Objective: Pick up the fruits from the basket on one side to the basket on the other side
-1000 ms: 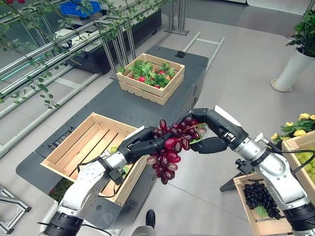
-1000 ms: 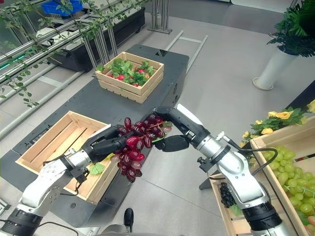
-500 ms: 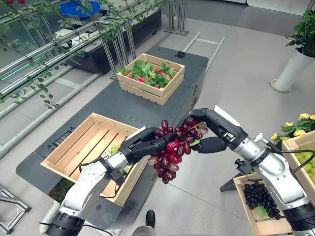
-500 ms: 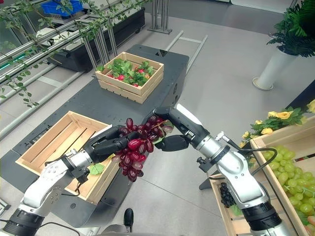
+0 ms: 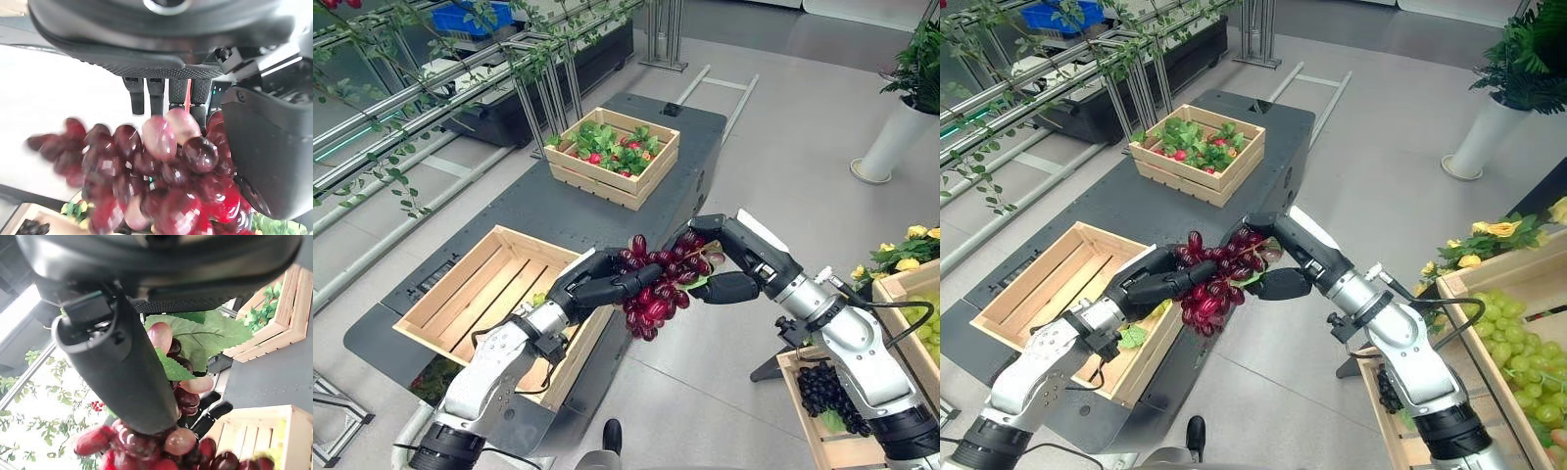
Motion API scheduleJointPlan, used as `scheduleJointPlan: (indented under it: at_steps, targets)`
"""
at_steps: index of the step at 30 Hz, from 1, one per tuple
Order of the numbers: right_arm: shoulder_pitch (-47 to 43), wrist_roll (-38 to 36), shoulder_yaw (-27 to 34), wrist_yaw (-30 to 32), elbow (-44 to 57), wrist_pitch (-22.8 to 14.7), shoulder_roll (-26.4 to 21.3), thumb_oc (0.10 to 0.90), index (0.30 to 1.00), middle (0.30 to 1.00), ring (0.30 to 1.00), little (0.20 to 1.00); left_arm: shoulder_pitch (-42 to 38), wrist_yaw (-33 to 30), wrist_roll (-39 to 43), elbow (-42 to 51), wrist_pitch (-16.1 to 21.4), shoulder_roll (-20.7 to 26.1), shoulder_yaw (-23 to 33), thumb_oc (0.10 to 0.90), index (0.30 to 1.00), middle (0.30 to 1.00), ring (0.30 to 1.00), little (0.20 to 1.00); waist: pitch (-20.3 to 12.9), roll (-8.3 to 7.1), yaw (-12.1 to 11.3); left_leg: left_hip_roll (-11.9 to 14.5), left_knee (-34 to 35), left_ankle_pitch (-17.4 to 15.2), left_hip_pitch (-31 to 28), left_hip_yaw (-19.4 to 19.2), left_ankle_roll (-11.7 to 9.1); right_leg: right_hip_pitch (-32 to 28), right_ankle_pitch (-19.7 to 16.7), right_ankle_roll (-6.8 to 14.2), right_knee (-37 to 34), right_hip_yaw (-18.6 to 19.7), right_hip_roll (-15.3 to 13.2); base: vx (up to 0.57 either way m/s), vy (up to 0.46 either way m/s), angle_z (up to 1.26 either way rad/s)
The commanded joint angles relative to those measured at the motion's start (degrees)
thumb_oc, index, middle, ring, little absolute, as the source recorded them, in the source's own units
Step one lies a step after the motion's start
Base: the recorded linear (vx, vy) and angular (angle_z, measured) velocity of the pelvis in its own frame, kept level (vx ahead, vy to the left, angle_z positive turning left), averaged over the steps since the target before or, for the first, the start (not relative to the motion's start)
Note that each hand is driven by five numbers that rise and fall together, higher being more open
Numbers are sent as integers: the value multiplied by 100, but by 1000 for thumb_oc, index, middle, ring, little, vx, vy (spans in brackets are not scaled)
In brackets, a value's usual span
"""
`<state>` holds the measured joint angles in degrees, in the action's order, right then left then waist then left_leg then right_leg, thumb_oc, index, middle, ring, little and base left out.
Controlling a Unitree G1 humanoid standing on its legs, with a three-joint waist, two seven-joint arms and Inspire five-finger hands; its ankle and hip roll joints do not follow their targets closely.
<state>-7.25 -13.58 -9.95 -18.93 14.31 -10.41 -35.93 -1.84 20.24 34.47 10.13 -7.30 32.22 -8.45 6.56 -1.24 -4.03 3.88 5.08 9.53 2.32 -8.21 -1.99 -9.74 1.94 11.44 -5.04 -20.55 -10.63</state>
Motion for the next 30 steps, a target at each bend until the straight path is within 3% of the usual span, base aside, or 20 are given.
scheduleJointPlan:
  at_steps: [1, 8, 14, 30]
  targets:
    - [-210, 71, 21, 496, 238, -548, 181, 400, 300, 300, 300, 300, -594, -243, 644, 180, 558, -418, 510, 800, 900, 900, 900, 900, -706, 12, 2, 173, -8, -851, -582, -13, -165, 441, -538, -261, 47, 187, -27, 0, 0, 0]
    - [-78, 13, 266, 1135, 175, -375, 435, 400, 300, 300, 300, 300, -515, -809, 942, 203, 572, -677, 666, 800, 900, 900, 900, 900, -661, 14, 76, 213, -8, -866, -617, -91, -175, 461, -542, -283, 29, 255, 9, -9, 0, -5]
    - [46, -472, 364, 1661, -20, -171, 798, 400, 300, 300, 300, 300, -517, -1355, 1229, 66, 738, -918, 724, 800, 900, 900, 900, 900, -643, 20, 166, 244, -8, -871, -648, -194, -178, 500, -551, -307, 6, 345, 42, -11, 0, -13]
    - [426, -1757, 232, 2140, -689, 11, 1731, 400, 300, 300, 300, 300, -434, -1603, 1491, 34, 1024, -1211, 744, 800, 900, 900, 900, 900, -654, 54, 343, 267, -8, -877, -636, -462, -157, 683, -594, -358, 4, 517, 108, -12, -2, -15]
